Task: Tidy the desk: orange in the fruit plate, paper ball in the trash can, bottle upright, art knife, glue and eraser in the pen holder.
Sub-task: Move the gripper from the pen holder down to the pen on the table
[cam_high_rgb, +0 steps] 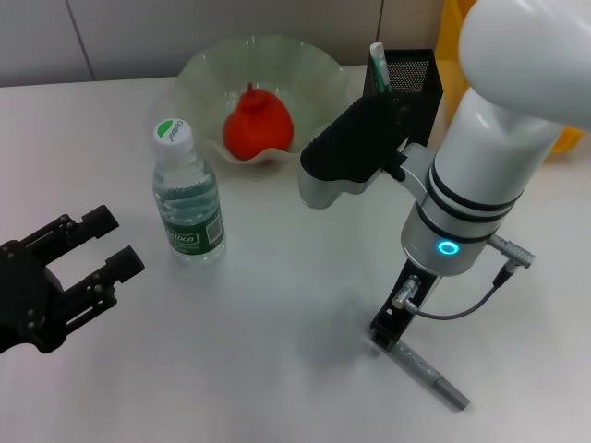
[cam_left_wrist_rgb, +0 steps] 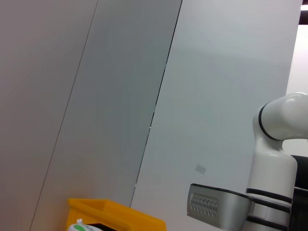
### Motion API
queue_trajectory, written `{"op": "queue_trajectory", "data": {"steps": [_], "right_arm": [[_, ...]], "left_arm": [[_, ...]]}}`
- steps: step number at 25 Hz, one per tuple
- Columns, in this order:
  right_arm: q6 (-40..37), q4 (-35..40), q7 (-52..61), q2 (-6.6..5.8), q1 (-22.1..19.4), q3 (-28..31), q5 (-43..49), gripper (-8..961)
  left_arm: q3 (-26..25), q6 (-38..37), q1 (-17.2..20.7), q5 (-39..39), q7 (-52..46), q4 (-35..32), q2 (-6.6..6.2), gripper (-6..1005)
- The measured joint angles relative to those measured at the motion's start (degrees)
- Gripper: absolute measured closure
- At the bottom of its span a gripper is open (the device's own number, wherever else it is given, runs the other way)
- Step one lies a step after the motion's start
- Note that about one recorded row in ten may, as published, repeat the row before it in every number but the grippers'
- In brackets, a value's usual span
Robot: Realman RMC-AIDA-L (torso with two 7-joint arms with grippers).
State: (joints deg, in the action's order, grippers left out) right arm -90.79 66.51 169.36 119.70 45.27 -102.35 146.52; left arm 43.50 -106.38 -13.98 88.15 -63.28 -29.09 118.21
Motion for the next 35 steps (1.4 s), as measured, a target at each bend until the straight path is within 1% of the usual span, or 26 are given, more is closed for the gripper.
{"op": "queue_trajectory", "data": {"steps": [5,13,25,30,35], "right_arm": [[0.0,-0.2,0.0,0.0,0.0,0.2,0.0,660],[0.0,-0.3,0.0,0.0,0.0,0.1,0.0,661],[0.0,-0.3,-0.1,0.0,0.0,-0.1,0.0,723],[0.0,-0.3,-0.1,0.0,0.0,-0.1,0.0,771],[0.0,-0.3,-0.1,0.0,0.0,-0.1,0.0,782]], "left_arm": [[0.0,0.0,0.0,0.0,0.0,0.0,0.0,369],[0.0,0.0,0.0,0.0,0.0,0.0,0.0,369],[0.0,0.0,0.0,0.0,0.0,0.0,0.0,369],[0.0,0.0,0.0,0.0,0.0,0.0,0.03,369],[0.0,0.0,0.0,0.0,0.0,0.0,0.11,369]]}}
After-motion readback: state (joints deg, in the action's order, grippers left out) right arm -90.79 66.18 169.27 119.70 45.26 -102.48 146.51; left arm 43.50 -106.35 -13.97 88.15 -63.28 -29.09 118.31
